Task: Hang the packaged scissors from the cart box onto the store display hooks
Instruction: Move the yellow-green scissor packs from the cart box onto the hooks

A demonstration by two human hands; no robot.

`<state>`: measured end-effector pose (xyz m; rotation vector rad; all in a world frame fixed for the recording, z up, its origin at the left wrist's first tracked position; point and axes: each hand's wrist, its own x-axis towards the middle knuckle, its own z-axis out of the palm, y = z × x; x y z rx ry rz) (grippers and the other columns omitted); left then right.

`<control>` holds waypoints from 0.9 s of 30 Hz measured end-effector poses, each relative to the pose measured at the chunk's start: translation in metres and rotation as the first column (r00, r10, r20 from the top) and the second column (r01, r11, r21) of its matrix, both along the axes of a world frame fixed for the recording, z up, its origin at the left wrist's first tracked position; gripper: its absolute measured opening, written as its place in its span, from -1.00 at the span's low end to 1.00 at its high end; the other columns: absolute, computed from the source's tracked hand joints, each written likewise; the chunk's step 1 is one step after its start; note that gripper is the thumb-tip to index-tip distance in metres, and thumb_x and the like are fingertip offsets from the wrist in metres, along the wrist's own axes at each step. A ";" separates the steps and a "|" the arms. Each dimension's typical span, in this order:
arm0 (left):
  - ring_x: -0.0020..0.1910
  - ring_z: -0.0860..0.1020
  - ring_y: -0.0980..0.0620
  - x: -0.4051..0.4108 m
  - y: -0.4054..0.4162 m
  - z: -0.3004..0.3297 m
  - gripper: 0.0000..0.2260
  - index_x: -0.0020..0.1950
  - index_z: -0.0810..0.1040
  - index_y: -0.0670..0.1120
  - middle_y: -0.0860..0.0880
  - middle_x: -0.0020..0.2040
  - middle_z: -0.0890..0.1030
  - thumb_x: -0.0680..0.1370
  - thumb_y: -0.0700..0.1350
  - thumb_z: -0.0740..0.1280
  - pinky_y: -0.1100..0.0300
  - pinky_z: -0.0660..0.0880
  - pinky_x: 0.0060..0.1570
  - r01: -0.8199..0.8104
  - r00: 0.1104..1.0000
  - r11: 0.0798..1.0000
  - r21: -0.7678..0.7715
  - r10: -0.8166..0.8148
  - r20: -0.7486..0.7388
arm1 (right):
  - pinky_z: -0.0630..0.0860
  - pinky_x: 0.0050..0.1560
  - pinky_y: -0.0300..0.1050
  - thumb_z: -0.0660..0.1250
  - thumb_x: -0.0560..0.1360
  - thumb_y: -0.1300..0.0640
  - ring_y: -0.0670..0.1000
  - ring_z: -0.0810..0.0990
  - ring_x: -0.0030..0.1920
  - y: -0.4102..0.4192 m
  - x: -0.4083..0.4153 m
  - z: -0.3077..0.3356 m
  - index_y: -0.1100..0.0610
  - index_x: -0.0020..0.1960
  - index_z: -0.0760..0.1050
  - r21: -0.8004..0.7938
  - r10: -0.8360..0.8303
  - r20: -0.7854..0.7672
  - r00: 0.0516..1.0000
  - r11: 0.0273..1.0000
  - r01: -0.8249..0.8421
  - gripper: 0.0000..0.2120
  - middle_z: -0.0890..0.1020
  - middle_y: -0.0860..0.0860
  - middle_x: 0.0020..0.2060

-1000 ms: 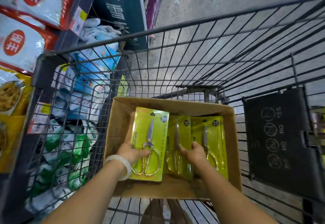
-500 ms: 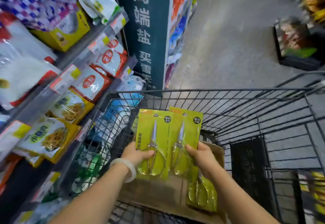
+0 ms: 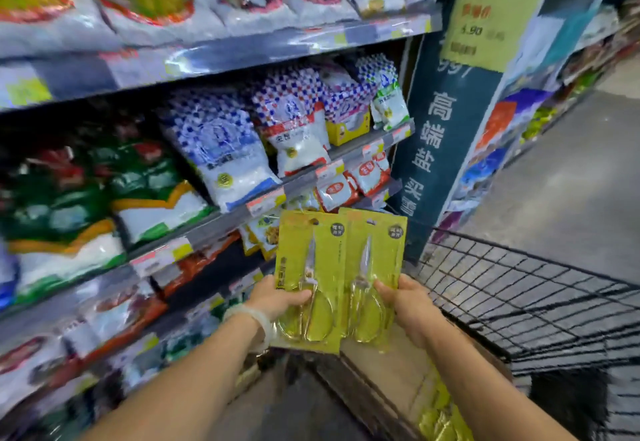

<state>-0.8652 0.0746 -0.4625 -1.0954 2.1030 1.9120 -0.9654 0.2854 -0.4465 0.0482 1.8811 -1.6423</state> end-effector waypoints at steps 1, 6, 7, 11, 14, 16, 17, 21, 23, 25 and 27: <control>0.25 0.52 -0.07 0.021 -0.011 0.005 0.08 0.34 0.46 -0.04 -0.04 0.30 0.54 -0.11 0.32 0.59 -0.09 0.43 0.29 -0.037 0.999 0.999 0.022 0.037 -0.020 | 0.51 0.18 0.09 0.26 0.55 0.22 0.09 0.61 0.01 -0.013 0.012 0.005 0.06 -0.03 0.54 -0.014 0.030 -0.012 0.999 0.999 -0.030 -0.88 0.67 0.05 -0.04; 0.22 0.54 -0.07 0.137 -0.052 0.045 -0.11 0.34 0.45 -0.10 -0.06 0.29 0.55 0.10 0.19 0.62 -0.04 0.44 0.28 -0.278 0.960 0.960 0.027 0.279 -0.033 | 0.58 -0.20 -0.08 0.23 0.55 0.31 0.02 0.64 -0.25 -0.091 0.079 0.020 0.13 0.02 0.55 -0.089 0.237 -0.062 0.970 0.966 -0.242 -0.84 0.69 0.02 -0.24; 0.23 0.53 -0.08 0.162 -0.061 0.047 -0.12 0.36 0.43 -0.12 -0.07 0.30 0.54 0.13 0.16 0.62 -0.03 0.43 0.29 -0.314 0.947 0.949 0.035 0.316 -0.061 | 0.59 -0.23 -0.09 0.23 0.55 0.31 0.00 0.65 -0.29 -0.109 0.097 0.024 0.15 0.02 0.55 -0.086 0.284 -0.074 0.956 0.953 -0.290 -0.84 0.70 0.00 -0.28; 0.05 0.52 0.03 0.269 -0.084 0.077 -0.55 0.23 0.49 -0.18 -0.04 0.08 0.56 0.40 -0.13 0.52 0.23 0.41 0.09 -0.485 0.866 0.873 0.040 0.487 -0.112 | 0.55 -0.23 -0.11 0.24 0.54 0.34 -0.04 0.64 -0.31 -0.180 0.178 0.041 0.21 0.13 0.53 -0.075 0.464 -0.139 0.875 0.876 -0.476 -0.79 0.69 -0.06 -0.32; 0.08 0.50 0.05 0.370 -0.106 0.087 -0.65 0.21 0.49 -0.07 0.04 0.13 0.56 0.45 -0.19 0.46 0.19 0.41 0.16 -0.583 0.805 0.812 0.015 0.580 -0.124 | 0.49 -0.28 -0.15 0.26 0.54 0.29 -0.01 0.60 -0.22 -0.235 0.263 0.059 0.12 0.10 0.53 -0.075 0.596 -0.160 0.787 0.788 -0.612 -0.81 0.66 -0.01 -0.21; 0.25 0.45 -0.01 0.444 -0.120 0.091 -0.52 0.31 0.40 -0.07 0.09 0.23 0.46 0.44 -0.12 0.47 0.08 0.34 0.33 -0.660 0.740 0.751 0.025 0.656 -0.148 | 0.52 -0.17 -0.10 0.28 0.54 0.22 0.00 0.59 -0.16 -0.268 0.330 0.067 0.07 0.05 0.52 -0.057 0.667 -0.181 0.723 0.726 -0.685 -0.88 0.64 -0.02 -0.17; 0.29 0.43 -0.04 0.481 -0.124 0.094 -0.49 0.35 0.37 -0.09 0.08 0.26 0.43 0.45 -0.13 0.47 0.06 0.33 0.32 -0.702 0.701 0.712 0.003 0.692 -0.172 | 0.55 -0.06 -0.03 0.30 0.54 0.20 0.03 0.60 -0.13 -0.284 0.365 0.068 0.09 0.04 0.53 -0.025 0.697 -0.183 0.693 0.701 -0.712 -0.89 0.64 0.00 -0.15; 0.25 0.48 -0.08 0.629 -0.149 0.101 -0.53 0.32 0.43 -0.16 -0.05 0.29 0.49 0.45 -0.17 0.46 0.10 0.39 0.23 -0.822 0.566 0.569 -0.039 0.806 -0.172 | 0.59 -0.12 -0.11 0.34 0.49 0.24 0.00 0.63 -0.24 -0.345 0.516 0.064 0.17 -0.03 0.55 -0.032 0.798 -0.177 0.576 0.580 -0.814 -0.93 0.66 0.06 -0.21; 0.36 0.39 -0.10 0.702 -0.155 0.101 -0.33 0.44 0.29 -0.21 -0.04 0.37 0.42 0.42 -0.09 0.49 0.06 0.33 0.36 -0.880 0.473 0.472 -0.051 0.865 -0.169 | 0.60 -0.11 -0.09 0.38 0.46 0.18 0.03 0.63 -0.18 -0.371 0.589 0.064 0.17 0.00 0.53 -0.044 0.842 -0.170 0.512 0.513 -0.857 -0.87 0.65 0.07 -0.13; 0.34 0.41 -0.11 0.770 -0.159 0.103 -0.28 0.44 0.28 -0.22 -0.09 0.37 0.43 0.39 -0.07 0.52 0.06 0.36 0.34 -0.925 0.379 0.375 -0.061 0.907 -0.181 | 0.56 -0.28 -0.21 0.31 0.51 0.25 -0.03 0.58 -0.25 -0.390 0.661 0.069 0.13 -0.06 0.50 -0.070 0.883 -0.179 0.434 0.429 -0.901 -0.95 0.62 0.00 -0.22; 0.20 0.49 -0.06 0.831 -0.158 0.108 -0.48 0.30 0.40 -0.21 -0.06 0.15 0.57 0.41 -0.16 0.50 0.13 0.42 0.18 -0.958 0.287 0.287 -0.030 0.940 -0.186 | 0.51 -0.35 -0.23 0.26 0.53 0.32 -0.05 0.55 -0.28 -0.406 0.722 0.072 0.14 -0.05 0.50 -0.072 0.914 -0.193 0.357 0.350 -0.934 -0.89 0.60 -0.03 -0.27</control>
